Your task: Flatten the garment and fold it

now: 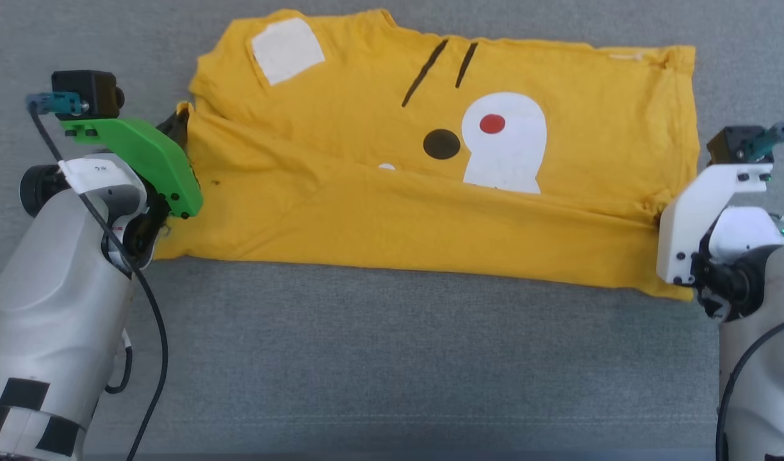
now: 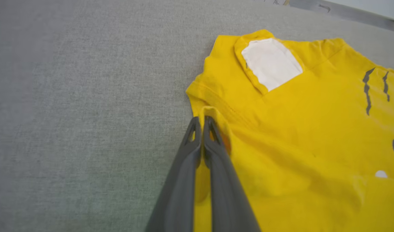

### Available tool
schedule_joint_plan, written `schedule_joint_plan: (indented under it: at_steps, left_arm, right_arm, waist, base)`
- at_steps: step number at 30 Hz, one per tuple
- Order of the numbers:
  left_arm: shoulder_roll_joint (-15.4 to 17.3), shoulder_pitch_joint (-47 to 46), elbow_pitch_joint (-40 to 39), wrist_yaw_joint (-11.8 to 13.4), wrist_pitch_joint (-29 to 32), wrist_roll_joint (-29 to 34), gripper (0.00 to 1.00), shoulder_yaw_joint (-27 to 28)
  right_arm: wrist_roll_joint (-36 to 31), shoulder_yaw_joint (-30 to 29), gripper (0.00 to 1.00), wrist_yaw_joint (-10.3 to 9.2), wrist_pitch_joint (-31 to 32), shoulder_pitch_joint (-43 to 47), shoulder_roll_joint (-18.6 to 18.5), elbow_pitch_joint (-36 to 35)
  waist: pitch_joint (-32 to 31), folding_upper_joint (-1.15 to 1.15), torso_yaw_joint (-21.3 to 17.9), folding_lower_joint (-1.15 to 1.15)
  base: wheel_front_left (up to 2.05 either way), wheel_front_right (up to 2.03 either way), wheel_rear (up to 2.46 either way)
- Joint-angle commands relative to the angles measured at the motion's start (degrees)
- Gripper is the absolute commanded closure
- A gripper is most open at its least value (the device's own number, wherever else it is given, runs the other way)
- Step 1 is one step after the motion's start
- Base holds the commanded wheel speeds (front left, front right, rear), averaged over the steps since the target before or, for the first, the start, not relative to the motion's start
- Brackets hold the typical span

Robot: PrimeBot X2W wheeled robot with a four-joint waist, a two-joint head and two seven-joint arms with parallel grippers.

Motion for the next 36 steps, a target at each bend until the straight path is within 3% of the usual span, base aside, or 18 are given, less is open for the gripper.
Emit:
schedule_joint_plan:
  at_steps: [1,3,4,5,6,7,8,15,21,28,36]
  left_arm:
    - [-0.32,-1.29,1.37,-0.46,-0.33,0.60,1.00,-0.31]
    - [-0.62,-1.97,3.35,-0.90,-0.51,0.91,1.00,-0.82]
    - [-1.19,-2.84,5.91,-1.59,-1.21,0.89,1.00,-1.15]
    - [-1.45,-3.16,6.42,-1.80,-1.78,0.72,1.00,-1.01]
    - [-1.82,-3.58,7.02,-2.00,-2.59,0.56,0.68,-0.86]
    - [-2.04,-3.92,7.46,-2.15,-3.22,0.60,0.07,-0.87]
    - [-2.29,-4.34,8.00,-2.29,-4.17,0.67,0.00,-0.82]
    - [-2.71,-4.45,11.16,-2.66,-9.08,1.21,0.00,-0.83]
    - [-2.02,0.57,11.52,-0.03,-11.61,1.43,0.00,-0.64]
    - [-3.57,7.38,9.04,3.61,2.78,-1.47,0.00,-2.94]
    - [-1.41,9.13,4.59,6.30,14.12,-1.88,0.00,-5.27]
  right_arm:
    - [-0.22,0.11,1.00,-0.08,0.52,-0.09,0.01,1.10]
    - [0.46,0.90,1.00,-0.08,0.61,-0.28,0.04,1.42]
    - [1.60,1.58,0.77,-0.08,-0.08,-0.53,0.05,1.82]
    - [1.87,1.61,0.48,-0.08,-0.60,-0.55,0.05,1.87]
    - [2.34,1.36,0.00,-0.08,-1.38,-0.62,0.06,1.92]
    - [2.70,1.05,0.00,-0.08,-1.98,-0.64,0.06,1.97]
    - [3.06,0.75,0.00,-0.08,-2.70,-0.60,0.06,2.00]
    - [6.32,-1.77,0.00,-0.08,-6.47,2.35,0.06,0.94]
    - [8.67,-4.62,0.00,-0.08,-7.93,8.35,0.07,-1.90]
    - [9.99,-7.38,0.00,-0.08,-6.18,13.77,0.07,-6.56]
    - [11.36,-6.63,0.00,-0.08,-5.27,14.21,0.07,-9.04]
  waist:
    - [2.77,0.00,-1.50,0.00]
    - [3.23,0.00,-1.69,0.00]
    - [3.25,0.00,-1.94,0.00]
    - [3.11,0.00,-1.95,0.00]
    - [2.77,0.00,-1.87,0.00]
    - [2.41,0.00,-1.78,0.00]
    - [1.83,0.00,-1.65,0.00]
    - [-4.35,0.00,-0.13,0.00]
    - [-10.76,0.00,1.61,0.00]
    - [-12.82,0.00,2.72,0.00]
    - [-10.60,0.00,0.41,0.00]
  base:
    - [0.00,0.00,0.00]
    - [0.00,0.00,0.00]
    - [0.00,0.00,0.00]
    - [0.00,0.00,0.00]
    - [0.00,0.00,0.00]
    - [0.00,0.00,0.00]
    - [0.00,0.00,0.00]
    - [0.00,0.00,0.00]
    - [0.00,0.00,0.00]
    - [0.00,0.00,0.00]
    - [0.00,0.00,0.00]
